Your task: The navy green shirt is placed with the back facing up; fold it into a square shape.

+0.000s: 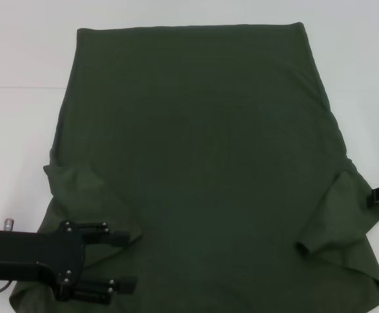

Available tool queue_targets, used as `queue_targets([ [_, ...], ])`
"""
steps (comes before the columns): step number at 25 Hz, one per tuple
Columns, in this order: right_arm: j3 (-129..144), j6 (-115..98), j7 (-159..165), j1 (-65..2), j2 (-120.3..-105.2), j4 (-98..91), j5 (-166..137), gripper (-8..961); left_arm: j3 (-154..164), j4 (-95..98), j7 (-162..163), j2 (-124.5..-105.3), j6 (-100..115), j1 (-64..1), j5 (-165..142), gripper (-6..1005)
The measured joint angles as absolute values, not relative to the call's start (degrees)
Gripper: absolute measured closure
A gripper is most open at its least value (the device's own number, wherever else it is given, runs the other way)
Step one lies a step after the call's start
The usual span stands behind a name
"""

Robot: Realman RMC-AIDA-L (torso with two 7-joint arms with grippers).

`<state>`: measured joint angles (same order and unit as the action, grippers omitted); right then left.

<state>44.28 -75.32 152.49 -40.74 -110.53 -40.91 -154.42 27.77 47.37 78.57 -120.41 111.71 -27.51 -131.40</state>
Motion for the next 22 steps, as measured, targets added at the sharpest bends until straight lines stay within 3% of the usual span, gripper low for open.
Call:
queue_targets([
  [15,44.3,-75.87,151.75,-42.21,-111.3,-40.46,-153.92,251,27.77,47.29,78.57,-120.4,111.65,-27.33,-131.39,158],
  [22,44.3,-75.91,151.7,-42.13,-110.77,-40.38,-154.24,251,27.77,47.28,78.58,-120.41,111.61,-27.27,-131.4,158],
])
